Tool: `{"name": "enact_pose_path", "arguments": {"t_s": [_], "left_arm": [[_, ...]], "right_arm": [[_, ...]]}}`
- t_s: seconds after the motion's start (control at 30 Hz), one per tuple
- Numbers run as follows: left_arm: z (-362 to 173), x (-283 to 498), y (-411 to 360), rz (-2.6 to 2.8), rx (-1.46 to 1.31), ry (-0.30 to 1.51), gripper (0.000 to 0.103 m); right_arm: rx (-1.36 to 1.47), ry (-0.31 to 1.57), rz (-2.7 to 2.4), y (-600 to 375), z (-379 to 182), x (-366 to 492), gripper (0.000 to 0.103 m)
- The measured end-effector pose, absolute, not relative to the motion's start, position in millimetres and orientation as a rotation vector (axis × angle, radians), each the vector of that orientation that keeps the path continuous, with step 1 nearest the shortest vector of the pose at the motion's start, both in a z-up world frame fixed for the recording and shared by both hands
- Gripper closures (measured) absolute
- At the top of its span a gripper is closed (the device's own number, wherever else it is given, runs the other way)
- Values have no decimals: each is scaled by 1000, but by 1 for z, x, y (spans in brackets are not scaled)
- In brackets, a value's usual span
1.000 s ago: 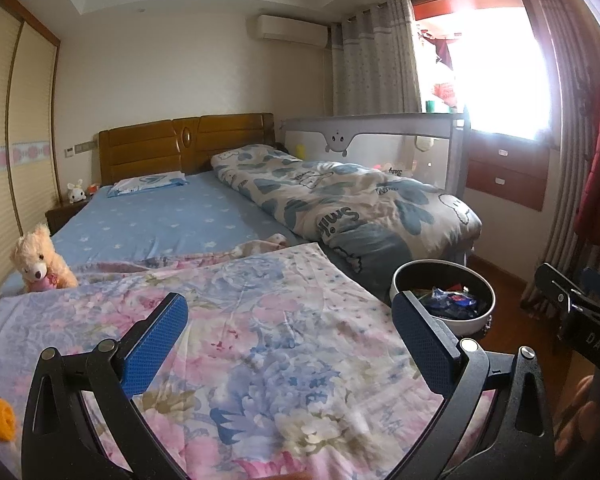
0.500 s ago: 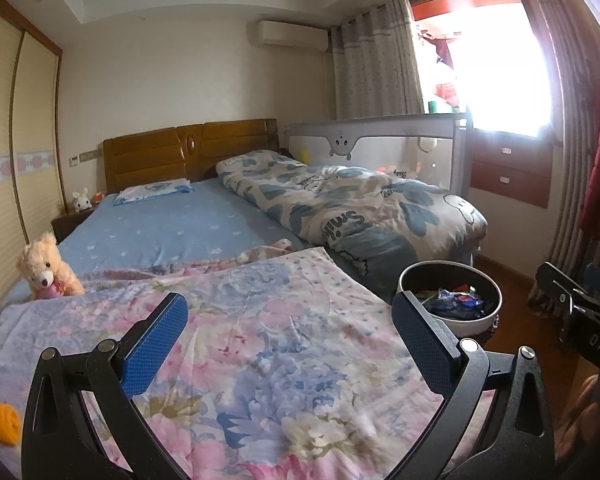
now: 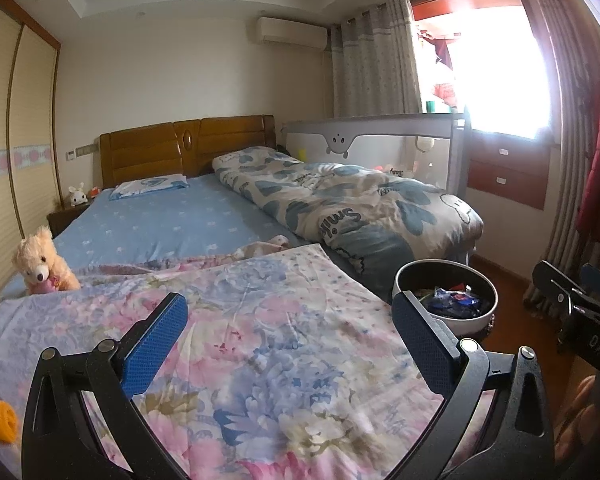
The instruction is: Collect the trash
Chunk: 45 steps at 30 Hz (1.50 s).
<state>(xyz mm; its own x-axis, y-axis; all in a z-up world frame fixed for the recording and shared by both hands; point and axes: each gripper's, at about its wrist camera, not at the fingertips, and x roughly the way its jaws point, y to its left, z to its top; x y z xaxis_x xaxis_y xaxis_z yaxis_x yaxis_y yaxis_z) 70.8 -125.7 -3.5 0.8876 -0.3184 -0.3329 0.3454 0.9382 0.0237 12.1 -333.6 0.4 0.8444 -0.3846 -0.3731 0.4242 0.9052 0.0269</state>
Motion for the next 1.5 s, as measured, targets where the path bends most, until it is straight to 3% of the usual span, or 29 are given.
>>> {"name": "enact_pose_path", "arguments": {"t_s": [1.5], "left_arm": [[-6,72,-126,-357,84,349,0]], "right_arm": [[108,375,-420,-331,0,14,0]]}}
